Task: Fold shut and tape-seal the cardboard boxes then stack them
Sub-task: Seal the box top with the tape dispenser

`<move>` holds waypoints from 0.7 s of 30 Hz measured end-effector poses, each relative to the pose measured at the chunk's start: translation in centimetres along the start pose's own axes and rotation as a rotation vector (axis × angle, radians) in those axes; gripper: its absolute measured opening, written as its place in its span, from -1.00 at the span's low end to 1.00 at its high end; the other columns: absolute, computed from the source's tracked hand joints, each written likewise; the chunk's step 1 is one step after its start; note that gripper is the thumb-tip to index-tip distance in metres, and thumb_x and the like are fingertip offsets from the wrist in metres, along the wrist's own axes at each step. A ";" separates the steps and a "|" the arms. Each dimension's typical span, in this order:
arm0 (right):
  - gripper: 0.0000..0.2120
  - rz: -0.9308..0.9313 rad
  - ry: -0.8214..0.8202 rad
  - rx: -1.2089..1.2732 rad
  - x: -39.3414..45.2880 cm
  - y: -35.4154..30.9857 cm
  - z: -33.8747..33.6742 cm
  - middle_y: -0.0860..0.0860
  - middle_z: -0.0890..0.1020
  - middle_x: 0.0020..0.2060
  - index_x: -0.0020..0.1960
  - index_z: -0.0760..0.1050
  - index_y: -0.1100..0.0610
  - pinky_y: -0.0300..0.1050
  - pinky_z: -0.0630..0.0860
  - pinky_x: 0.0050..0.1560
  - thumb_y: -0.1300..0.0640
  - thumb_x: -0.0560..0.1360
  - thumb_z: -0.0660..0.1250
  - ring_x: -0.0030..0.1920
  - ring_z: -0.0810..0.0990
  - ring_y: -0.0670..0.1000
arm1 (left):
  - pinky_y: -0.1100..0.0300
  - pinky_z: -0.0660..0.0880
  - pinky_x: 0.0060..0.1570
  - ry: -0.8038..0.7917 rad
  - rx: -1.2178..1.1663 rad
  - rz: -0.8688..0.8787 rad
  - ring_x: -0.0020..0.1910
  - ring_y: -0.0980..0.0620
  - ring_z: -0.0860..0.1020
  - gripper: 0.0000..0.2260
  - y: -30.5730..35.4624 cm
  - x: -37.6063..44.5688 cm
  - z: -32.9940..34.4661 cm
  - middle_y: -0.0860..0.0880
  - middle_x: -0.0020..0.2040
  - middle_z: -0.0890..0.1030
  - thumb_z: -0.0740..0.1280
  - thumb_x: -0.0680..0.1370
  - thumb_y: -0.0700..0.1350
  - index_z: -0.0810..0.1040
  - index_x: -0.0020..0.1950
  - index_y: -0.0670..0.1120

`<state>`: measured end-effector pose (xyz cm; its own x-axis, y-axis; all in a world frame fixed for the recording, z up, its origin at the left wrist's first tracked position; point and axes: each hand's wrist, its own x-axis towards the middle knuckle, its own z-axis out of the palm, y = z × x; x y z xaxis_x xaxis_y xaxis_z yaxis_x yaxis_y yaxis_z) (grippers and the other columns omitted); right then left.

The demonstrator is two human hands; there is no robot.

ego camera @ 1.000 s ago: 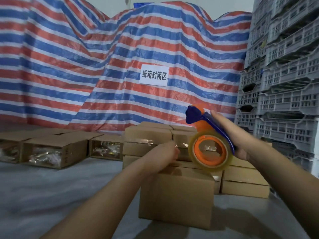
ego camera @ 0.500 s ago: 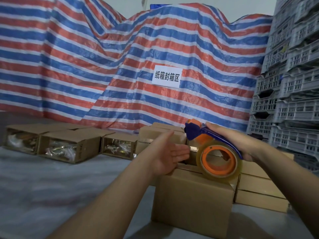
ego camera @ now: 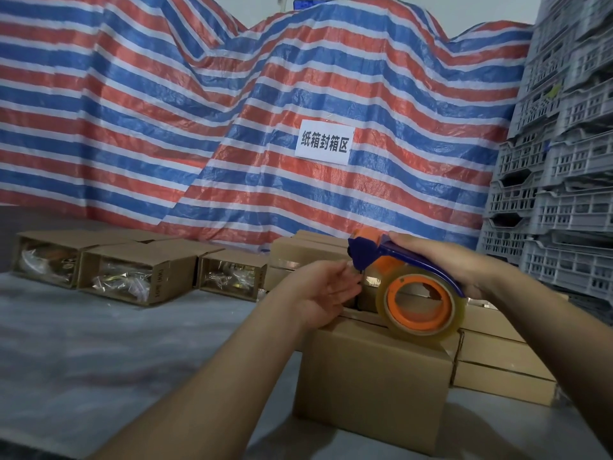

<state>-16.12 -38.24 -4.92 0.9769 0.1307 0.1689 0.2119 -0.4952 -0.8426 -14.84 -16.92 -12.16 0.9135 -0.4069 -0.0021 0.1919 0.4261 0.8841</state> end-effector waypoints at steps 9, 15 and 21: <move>-0.34 0.229 -0.184 -0.141 0.5 -2.1 -0.8 0.15 0.70 -0.18 0.29 0.43 0.20 -0.14 0.60 -0.32 -0.24 0.39 0.42 -0.32 0.68 0.05 | -0.12 0.47 0.28 0.196 0.006 0.132 -0.24 0.07 0.44 -0.93 -1.3 0.7 -0.2 -0.07 -0.18 0.45 0.23 0.61 -0.28 0.47 0.07 -0.19; -0.28 0.310 -0.213 -0.097 0.0 -2.2 -2.8 0.18 0.67 -0.17 0.36 0.42 0.20 -0.09 0.60 -0.25 -0.19 0.36 0.48 -0.31 0.65 0.08 | -0.27 0.43 0.28 0.254 -0.240 0.168 0.11 -0.07 0.56 -0.73 -1.4 0.6 -0.2 -0.20 0.04 0.57 0.20 0.62 -0.29 0.40 0.32 -0.26; -0.28 0.201 -0.258 -0.228 0.4 -2.4 -0.2 0.11 0.68 -0.24 0.31 0.41 0.19 -0.20 0.57 -0.33 -0.28 0.36 0.40 -0.35 0.65 0.01 | -0.08 0.59 0.09 0.233 -0.383 0.195 0.15 -0.12 0.58 -0.71 -1.5 0.4 -1.4 -0.25 0.11 0.59 0.20 0.64 -0.27 0.39 0.36 -0.21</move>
<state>-16.27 -37.19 -2.69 0.9670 0.2085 -0.1466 0.0454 -0.7070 -0.7058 -14.29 -16.61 -14.16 0.9931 -0.1170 0.0036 0.0873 0.7612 0.6426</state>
